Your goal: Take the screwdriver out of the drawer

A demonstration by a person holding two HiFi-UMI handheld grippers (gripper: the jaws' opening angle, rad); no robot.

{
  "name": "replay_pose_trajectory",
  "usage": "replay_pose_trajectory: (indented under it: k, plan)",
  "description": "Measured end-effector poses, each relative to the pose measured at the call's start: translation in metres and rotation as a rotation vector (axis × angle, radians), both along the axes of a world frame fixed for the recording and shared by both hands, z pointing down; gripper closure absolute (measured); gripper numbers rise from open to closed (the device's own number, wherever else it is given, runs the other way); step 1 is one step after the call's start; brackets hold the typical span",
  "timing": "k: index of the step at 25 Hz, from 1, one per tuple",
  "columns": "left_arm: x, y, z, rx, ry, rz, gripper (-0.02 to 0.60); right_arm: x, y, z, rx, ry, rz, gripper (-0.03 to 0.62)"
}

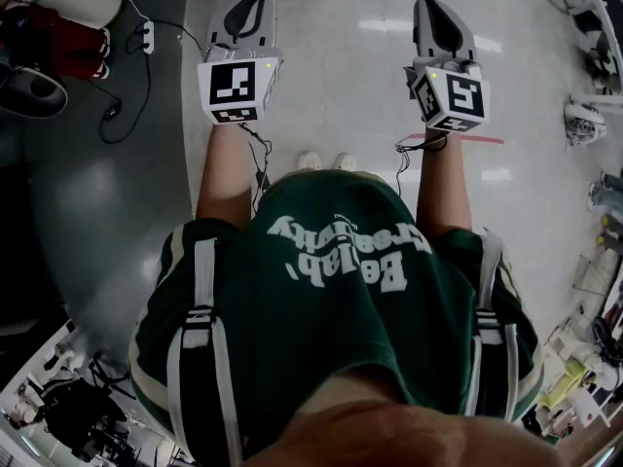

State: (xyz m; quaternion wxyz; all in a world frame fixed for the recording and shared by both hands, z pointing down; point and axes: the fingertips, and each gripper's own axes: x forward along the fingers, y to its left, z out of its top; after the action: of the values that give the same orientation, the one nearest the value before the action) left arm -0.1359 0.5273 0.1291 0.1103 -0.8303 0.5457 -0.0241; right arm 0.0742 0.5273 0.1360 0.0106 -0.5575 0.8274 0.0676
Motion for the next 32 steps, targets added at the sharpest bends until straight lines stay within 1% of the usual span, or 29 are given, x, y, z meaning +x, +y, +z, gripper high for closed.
replay_pose_trajectory:
  k: [6, 13, 19, 26, 32]
  plan:
    - [-0.013, 0.0, -0.003, 0.008, -0.005, 0.015, 0.565, -0.013, 0.0, 0.0, 0.003, -0.007, 0.015, 0.56]
    - [-0.035, -0.001, -0.003, 0.021, -0.002, 0.036, 0.565, -0.034, 0.002, 0.007, -0.001, -0.011, 0.045, 0.56]
    - [-0.046, -0.008, 0.008, 0.0, 0.0, 0.052, 0.565, -0.051, -0.001, 0.016, -0.023, -0.003, 0.05, 0.56]
    - [-0.046, -0.037, 0.014, -0.018, 0.009, 0.059, 0.563, -0.052, -0.028, 0.015, -0.026, 0.003, 0.053, 0.56]
    - [-0.033, -0.081, 0.019, -0.019, -0.005, 0.065, 0.565, -0.042, -0.073, 0.019, -0.024, -0.013, 0.053, 0.56]
